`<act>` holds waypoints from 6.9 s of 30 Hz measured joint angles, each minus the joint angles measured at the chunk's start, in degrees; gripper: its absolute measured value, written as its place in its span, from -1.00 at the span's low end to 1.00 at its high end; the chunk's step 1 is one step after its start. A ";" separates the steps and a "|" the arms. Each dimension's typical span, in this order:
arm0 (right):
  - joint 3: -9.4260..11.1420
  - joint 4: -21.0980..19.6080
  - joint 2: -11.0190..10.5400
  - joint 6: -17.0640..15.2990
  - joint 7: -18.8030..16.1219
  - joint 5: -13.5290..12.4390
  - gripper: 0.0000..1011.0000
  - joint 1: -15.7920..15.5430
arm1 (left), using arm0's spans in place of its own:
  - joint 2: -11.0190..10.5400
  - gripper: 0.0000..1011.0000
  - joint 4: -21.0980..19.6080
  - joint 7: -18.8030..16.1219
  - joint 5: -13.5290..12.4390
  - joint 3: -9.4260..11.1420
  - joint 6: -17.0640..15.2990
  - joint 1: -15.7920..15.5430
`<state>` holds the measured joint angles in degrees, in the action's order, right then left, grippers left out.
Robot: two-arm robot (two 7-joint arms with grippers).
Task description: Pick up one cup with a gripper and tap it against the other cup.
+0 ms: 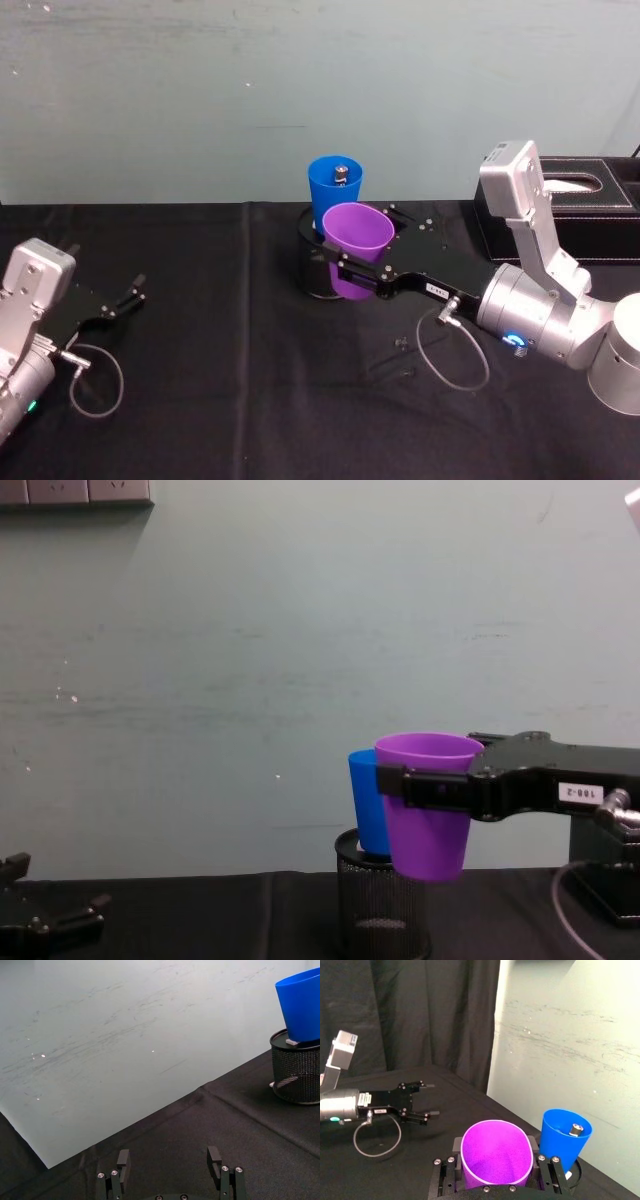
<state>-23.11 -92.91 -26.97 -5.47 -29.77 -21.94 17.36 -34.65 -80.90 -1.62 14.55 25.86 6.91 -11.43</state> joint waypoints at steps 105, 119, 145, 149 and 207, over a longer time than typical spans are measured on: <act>-0.63 -0.46 -0.46 -1.47 0.62 -1.45 0.46 0.64 | 0.00 0.98 0.00 0.00 0.00 0.00 0.00 0.00; -0.63 -0.46 -0.46 -1.47 0.62 -1.45 0.46 0.64 | 0.00 0.98 0.00 0.00 0.00 0.00 0.00 0.00; -0.63 -0.46 -0.46 -1.47 0.61 -1.45 0.45 0.64 | 0.00 0.98 0.00 0.00 0.00 0.00 0.00 0.00; -0.63 -0.46 -0.46 -1.47 0.61 -1.45 0.46 0.64 | 0.00 0.98 0.00 0.00 0.00 0.00 0.00 0.00; -3.56 8.35 3.01 -0.95 2.42 0.46 0.46 6.49 | 0.00 0.98 0.00 0.00 0.00 0.00 0.00 0.00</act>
<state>-26.67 -84.56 -23.95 -6.42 -27.35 -21.48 23.85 -34.65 -80.90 -1.62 14.55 25.86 6.91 -11.43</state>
